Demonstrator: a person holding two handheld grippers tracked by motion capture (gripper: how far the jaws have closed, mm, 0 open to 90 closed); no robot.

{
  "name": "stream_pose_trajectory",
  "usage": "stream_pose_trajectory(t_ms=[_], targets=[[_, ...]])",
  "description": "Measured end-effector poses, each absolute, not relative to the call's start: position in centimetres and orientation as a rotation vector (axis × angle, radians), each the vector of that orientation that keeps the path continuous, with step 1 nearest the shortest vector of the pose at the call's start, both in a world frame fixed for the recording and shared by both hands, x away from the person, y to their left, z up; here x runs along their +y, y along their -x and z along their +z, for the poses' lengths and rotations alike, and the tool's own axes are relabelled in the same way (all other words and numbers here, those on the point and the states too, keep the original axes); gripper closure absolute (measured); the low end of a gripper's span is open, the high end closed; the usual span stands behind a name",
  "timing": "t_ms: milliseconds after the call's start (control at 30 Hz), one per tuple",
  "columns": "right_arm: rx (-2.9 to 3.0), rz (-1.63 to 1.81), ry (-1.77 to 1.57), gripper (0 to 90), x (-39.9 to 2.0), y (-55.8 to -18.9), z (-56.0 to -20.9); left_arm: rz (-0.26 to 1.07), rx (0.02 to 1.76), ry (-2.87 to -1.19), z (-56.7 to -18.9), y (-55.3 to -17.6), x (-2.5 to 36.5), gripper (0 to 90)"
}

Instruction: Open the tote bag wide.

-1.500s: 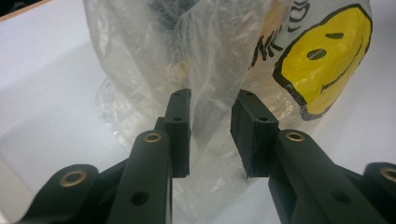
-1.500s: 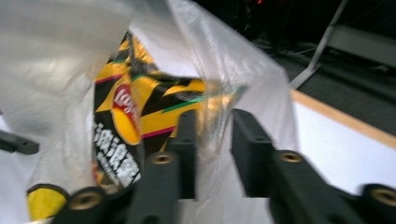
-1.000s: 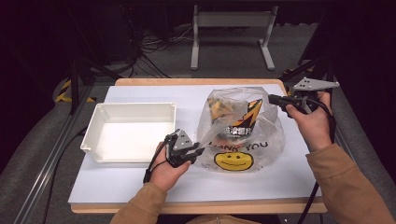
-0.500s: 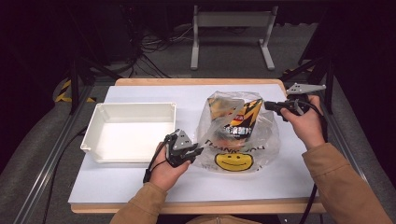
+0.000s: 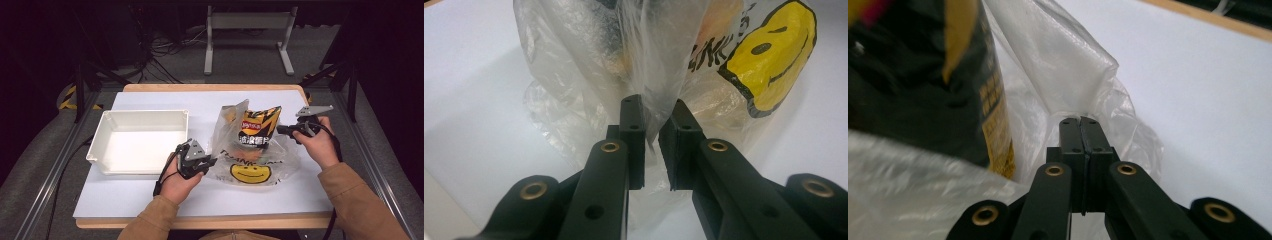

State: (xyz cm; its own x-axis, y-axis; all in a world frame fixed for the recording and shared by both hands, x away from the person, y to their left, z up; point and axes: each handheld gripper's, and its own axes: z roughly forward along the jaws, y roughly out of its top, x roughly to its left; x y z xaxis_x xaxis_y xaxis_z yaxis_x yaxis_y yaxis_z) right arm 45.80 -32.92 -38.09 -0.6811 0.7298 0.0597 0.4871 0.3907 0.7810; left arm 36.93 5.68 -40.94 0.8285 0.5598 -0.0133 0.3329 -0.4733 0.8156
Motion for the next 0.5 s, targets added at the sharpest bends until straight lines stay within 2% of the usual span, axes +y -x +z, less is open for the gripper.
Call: stream_pose_trajectory(t_ms=[500], targets=[[2.451,1.096,-1.116,90.0,-33.5,-45.6,-41.8,0.317,0.657,-2.112,-41.0,-37.0,5.7,81.1]])
